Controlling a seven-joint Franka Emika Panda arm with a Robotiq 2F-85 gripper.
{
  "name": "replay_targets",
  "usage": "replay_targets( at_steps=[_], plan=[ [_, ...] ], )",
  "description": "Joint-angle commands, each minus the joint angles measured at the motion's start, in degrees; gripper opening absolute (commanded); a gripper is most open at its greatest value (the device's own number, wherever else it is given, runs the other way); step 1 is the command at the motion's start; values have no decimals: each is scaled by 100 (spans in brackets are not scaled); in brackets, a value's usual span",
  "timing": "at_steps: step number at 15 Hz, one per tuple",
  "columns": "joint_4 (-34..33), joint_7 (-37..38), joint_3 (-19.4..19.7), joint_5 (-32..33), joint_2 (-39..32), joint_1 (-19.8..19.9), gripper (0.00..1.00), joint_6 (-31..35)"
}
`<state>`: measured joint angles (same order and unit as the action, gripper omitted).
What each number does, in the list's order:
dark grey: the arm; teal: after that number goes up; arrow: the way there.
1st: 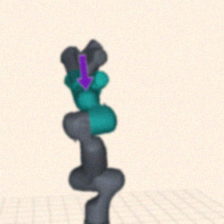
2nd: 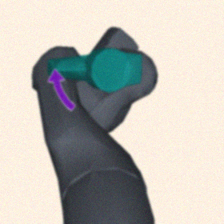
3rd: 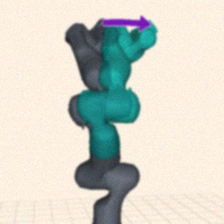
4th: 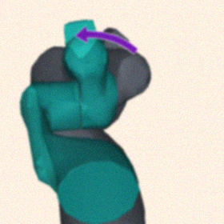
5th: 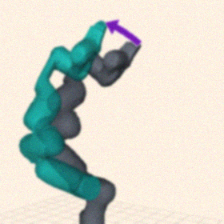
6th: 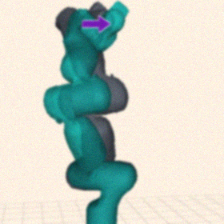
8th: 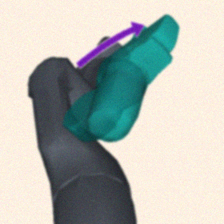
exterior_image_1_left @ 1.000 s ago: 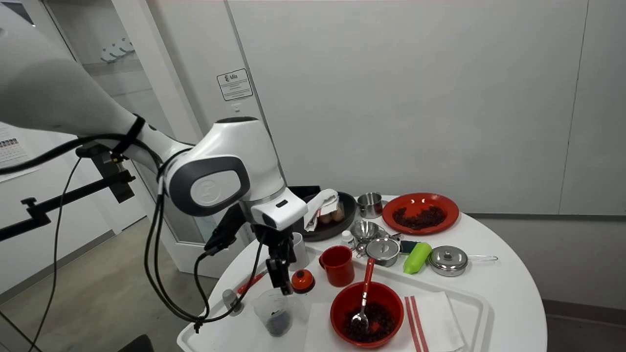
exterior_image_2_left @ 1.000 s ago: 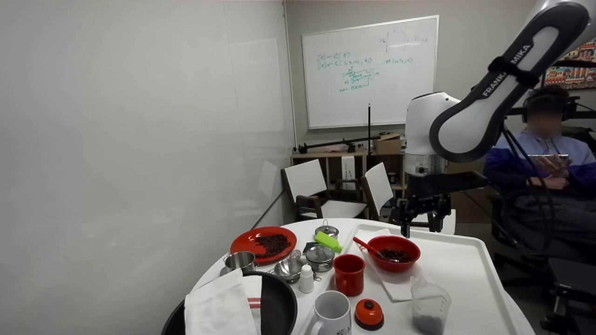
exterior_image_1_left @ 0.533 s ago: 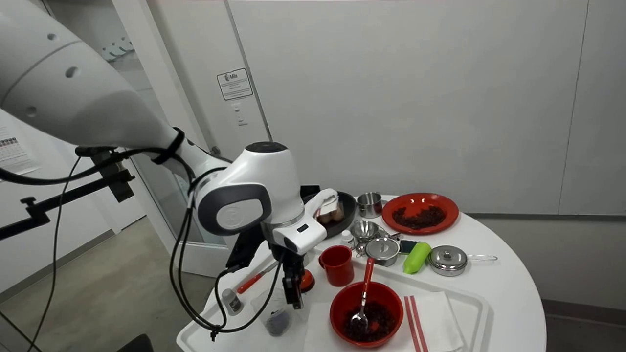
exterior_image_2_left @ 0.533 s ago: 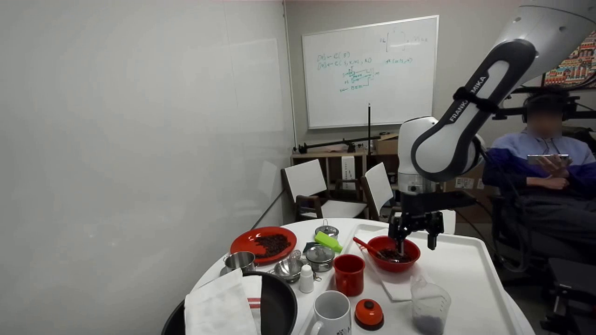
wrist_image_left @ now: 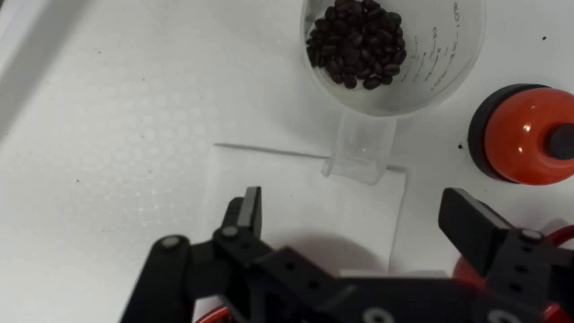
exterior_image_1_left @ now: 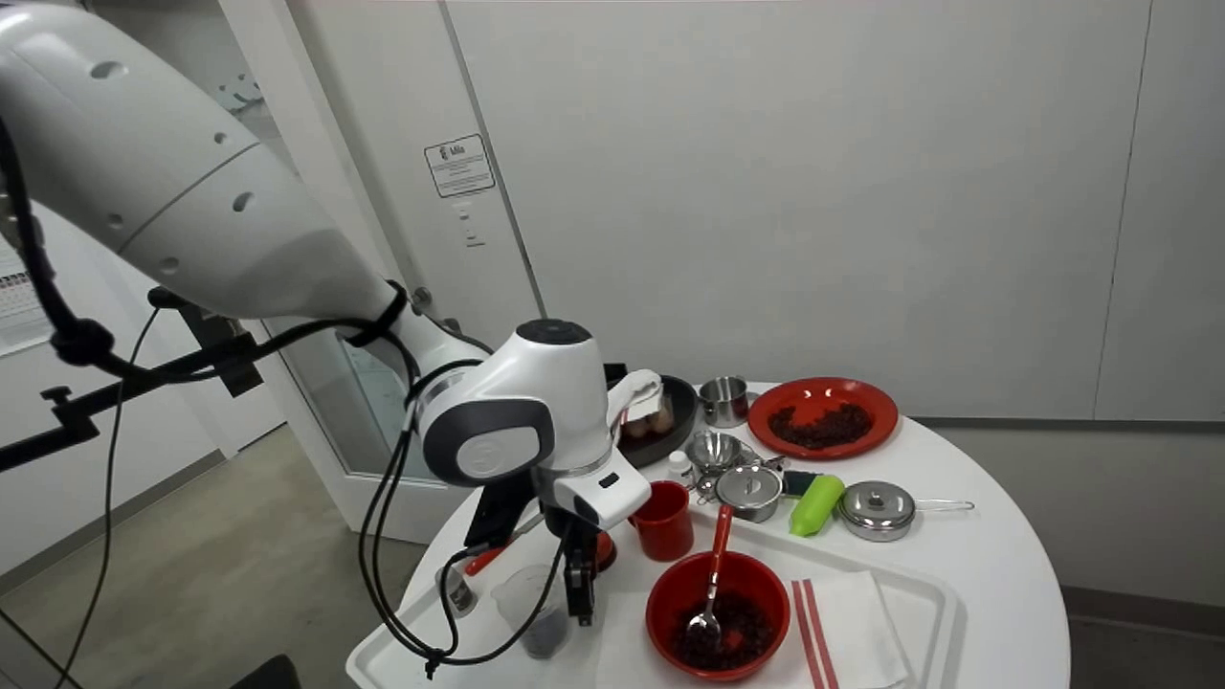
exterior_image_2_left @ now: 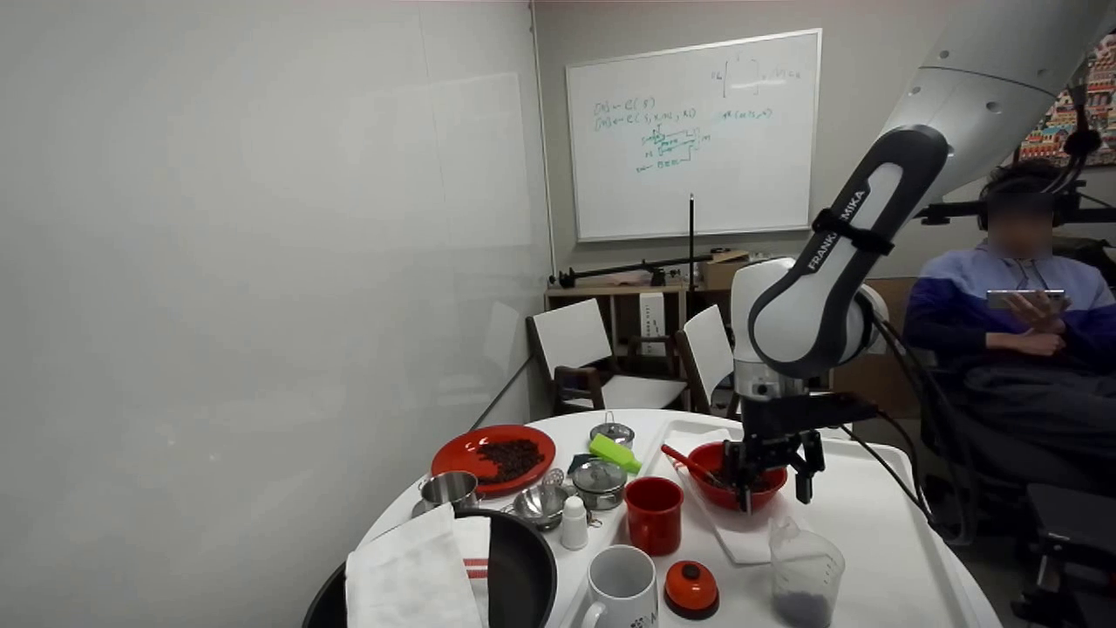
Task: Pour the contents of the cup into the bowl
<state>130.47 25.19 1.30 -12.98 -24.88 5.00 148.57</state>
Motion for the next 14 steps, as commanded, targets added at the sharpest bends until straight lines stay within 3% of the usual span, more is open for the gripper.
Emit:
replay_targets(
  at_steps=[1, 4, 5, 6, 9, 14],
  plan=[
    [-177, -196, -35, -297, -279, -114, 100, -29],
    [-150, -194, -71, -394, -371, -156, 100, -72],
    [-145, -203, -80, -420, -397, -160, 96, -80],
    [-135, -196, -78, -439, -411, -168, 74, -76],
    [-115, -210, -71, -502, -429, -165, 64, -42],
    [-85, -242, -68, -542, -398, -157, 26, -22]
  ],
)
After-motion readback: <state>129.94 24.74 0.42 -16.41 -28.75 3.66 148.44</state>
